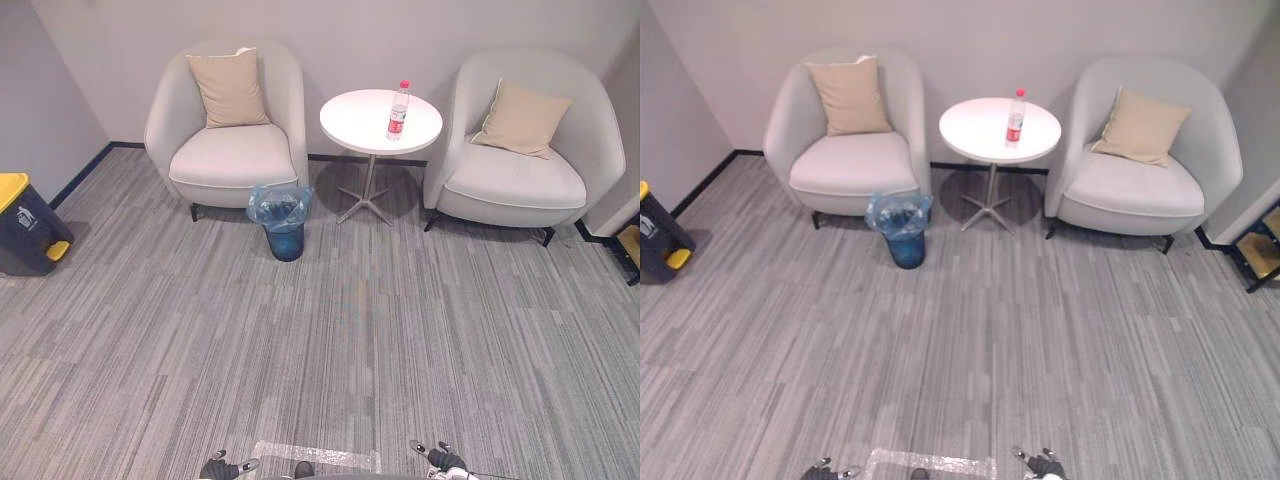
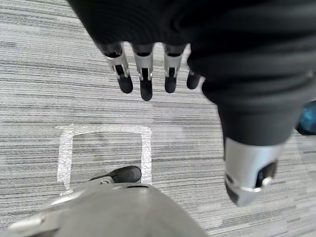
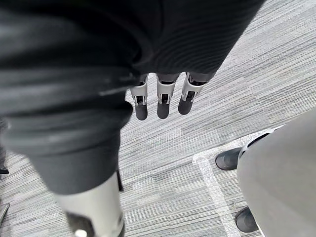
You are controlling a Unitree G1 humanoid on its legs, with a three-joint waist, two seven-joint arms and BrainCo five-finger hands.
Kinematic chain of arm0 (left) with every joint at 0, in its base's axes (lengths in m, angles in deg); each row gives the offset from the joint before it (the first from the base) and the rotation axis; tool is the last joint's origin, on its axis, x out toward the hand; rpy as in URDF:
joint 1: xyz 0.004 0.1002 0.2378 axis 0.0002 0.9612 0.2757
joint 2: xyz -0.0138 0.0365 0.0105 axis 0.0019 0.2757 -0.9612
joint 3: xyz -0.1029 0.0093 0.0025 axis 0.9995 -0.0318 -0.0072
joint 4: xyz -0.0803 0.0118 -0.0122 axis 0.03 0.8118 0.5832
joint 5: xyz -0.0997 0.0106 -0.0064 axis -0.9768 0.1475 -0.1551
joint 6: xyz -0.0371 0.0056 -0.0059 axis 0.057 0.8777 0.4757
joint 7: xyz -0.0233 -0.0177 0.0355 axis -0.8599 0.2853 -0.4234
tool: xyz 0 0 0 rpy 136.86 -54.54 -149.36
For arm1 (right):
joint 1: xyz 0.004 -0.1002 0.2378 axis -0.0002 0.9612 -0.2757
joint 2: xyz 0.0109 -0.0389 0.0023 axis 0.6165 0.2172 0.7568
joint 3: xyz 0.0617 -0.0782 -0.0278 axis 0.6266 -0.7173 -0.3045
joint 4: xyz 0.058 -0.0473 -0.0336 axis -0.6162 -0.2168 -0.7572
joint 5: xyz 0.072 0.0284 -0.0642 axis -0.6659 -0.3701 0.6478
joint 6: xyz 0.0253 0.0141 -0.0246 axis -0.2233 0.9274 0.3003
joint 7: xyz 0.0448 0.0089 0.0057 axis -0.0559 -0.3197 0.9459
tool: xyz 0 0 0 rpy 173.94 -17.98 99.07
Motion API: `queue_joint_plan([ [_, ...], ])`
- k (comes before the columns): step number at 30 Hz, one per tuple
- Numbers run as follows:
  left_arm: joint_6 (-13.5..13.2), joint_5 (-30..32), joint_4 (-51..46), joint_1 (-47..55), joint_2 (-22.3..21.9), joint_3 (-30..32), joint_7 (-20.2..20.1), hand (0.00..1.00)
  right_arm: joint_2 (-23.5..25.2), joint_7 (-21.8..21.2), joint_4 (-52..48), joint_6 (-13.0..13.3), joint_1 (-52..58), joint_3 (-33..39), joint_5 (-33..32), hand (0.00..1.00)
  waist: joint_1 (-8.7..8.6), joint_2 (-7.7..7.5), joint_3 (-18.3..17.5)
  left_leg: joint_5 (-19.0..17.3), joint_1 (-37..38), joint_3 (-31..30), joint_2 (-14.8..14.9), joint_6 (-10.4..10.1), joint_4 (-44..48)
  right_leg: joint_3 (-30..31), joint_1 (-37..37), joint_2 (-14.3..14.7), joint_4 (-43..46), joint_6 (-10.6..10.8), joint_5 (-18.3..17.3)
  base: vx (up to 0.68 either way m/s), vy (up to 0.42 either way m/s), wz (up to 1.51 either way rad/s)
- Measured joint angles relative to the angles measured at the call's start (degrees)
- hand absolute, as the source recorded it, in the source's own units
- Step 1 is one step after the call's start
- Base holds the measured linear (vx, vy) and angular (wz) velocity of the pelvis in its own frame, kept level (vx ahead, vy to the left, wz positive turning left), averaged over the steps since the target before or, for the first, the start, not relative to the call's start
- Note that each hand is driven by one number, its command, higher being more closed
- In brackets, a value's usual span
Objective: Gather rubbish on tea table into small bin, then transfer packed bag to large trash can.
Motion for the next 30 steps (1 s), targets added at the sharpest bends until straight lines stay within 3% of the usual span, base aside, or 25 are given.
queue_joint_plan([
  [26,0.03,0.55,0.14,-0.01,0.26,-0.04,0.11,0.00,0.24,0.09,0.01,-0.54,-0.14,0.13,0.07,0.00,-0.08,-0.52,-0.03,0.12,-0.03,-0.33,-0.06,0.15,-0.29,-0.30,-0.02,-0.11,-0.06,-0.03,0.11,-0.01,-0.002,0.00],
  [30,0.07,0.54,-0.02,-0.13,0.28,-0.03,0.10,0.00,-0.32,-0.01,-0.06,-0.52,-0.36,0.10,0.04,0.00,-0.14,-0.37,0.41,-0.63,-0.28,0.35,0.34,-0.94,0.08,0.32,-1.42,0.01,2.30,-0.45,-1.17,-0.01,-0.004,-0.07],
])
